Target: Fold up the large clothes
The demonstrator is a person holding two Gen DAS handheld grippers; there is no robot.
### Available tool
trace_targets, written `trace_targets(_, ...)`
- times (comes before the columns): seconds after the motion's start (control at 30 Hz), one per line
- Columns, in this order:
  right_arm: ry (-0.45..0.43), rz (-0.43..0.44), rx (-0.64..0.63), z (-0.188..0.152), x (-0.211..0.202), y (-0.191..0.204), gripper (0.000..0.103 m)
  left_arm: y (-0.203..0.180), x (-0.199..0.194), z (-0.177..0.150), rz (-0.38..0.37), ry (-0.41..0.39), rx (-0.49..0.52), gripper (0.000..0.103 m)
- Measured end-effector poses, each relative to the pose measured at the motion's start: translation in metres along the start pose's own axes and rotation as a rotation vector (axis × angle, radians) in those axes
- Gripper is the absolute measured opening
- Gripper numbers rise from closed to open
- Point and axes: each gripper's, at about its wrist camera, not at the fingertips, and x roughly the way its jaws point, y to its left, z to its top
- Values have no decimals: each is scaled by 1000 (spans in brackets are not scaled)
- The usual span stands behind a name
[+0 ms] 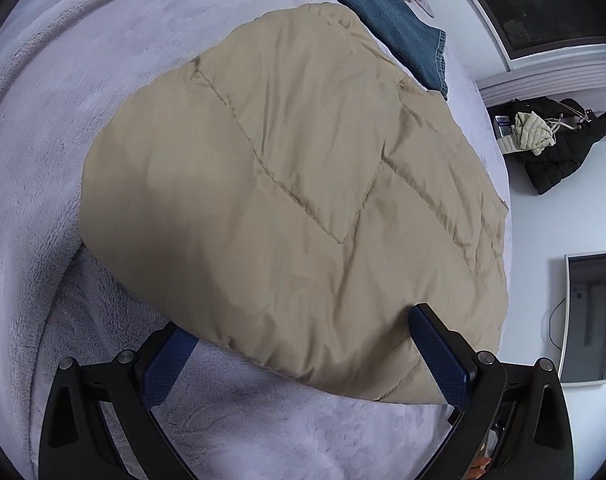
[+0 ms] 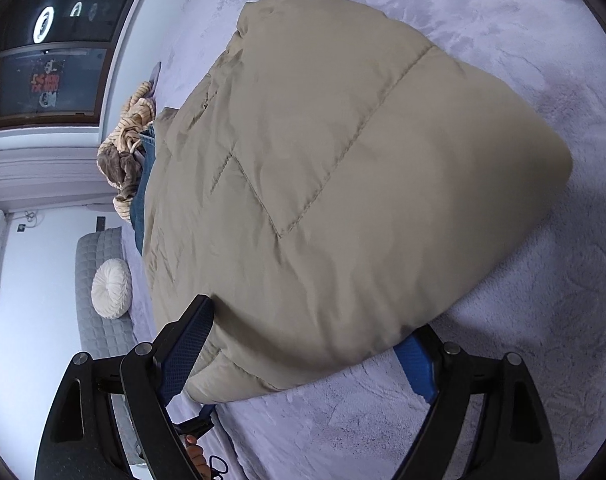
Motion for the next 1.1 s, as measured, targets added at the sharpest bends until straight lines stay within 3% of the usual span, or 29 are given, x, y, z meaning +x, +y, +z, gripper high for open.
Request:
trace_targets(0.1, -18, 31, 24, 3, 3, -2, 89, 5, 1, 7, -15, -6, -11, 103)
trace_targets(0.17, -25, 59, 50, 6, 7, -3, 103, 7, 2, 12, -22, -12, -21, 103)
trace_targets(0.3, -40, 118, 74, 12, 12, 3, 103, 8, 5, 23, -38, -23, -26, 103)
trace_targets(0.67, 28, 115, 91, 25, 42, 4, 103, 17, 34, 56, -54, -96, -144, 103)
trace_targets(0.73, 30, 124, 99, 26, 45, 3, 103, 14, 31, 53, -22, -133, -132, 87)
trace_targets(0.77, 30, 130, 104, 27, 46, 3, 103, 11, 28, 52, -8, -154, -110, 63)
trace_targets(0.83, 37, 149, 119, 29, 46, 1, 103, 3, 21, 54, -28, -174, -60, 35)
trace_targets(0.9, 41, 161, 141, 29, 45, -1, 101, -11, 13, 54, 3, -194, 5, 25)
trace_targets(0.93, 41, 163, 153, 28, 44, -3, 90, -18, 9, 52, 26, -205, 43, 23)
trace_targets(0.97, 44, 157, 165, 28, 43, -5, 61, -28, 6, 50, 52, -220, 90, 21)
trace_targets(1.07, 58, 169, 170, 28, 41, -7, 34, -51, -6, 41, 102, -266, 185, 19)
trace_targets(1.1, 59, 168, 148, 27, 38, -5, 31, -55, -11, 37, 106, -280, 196, 19)
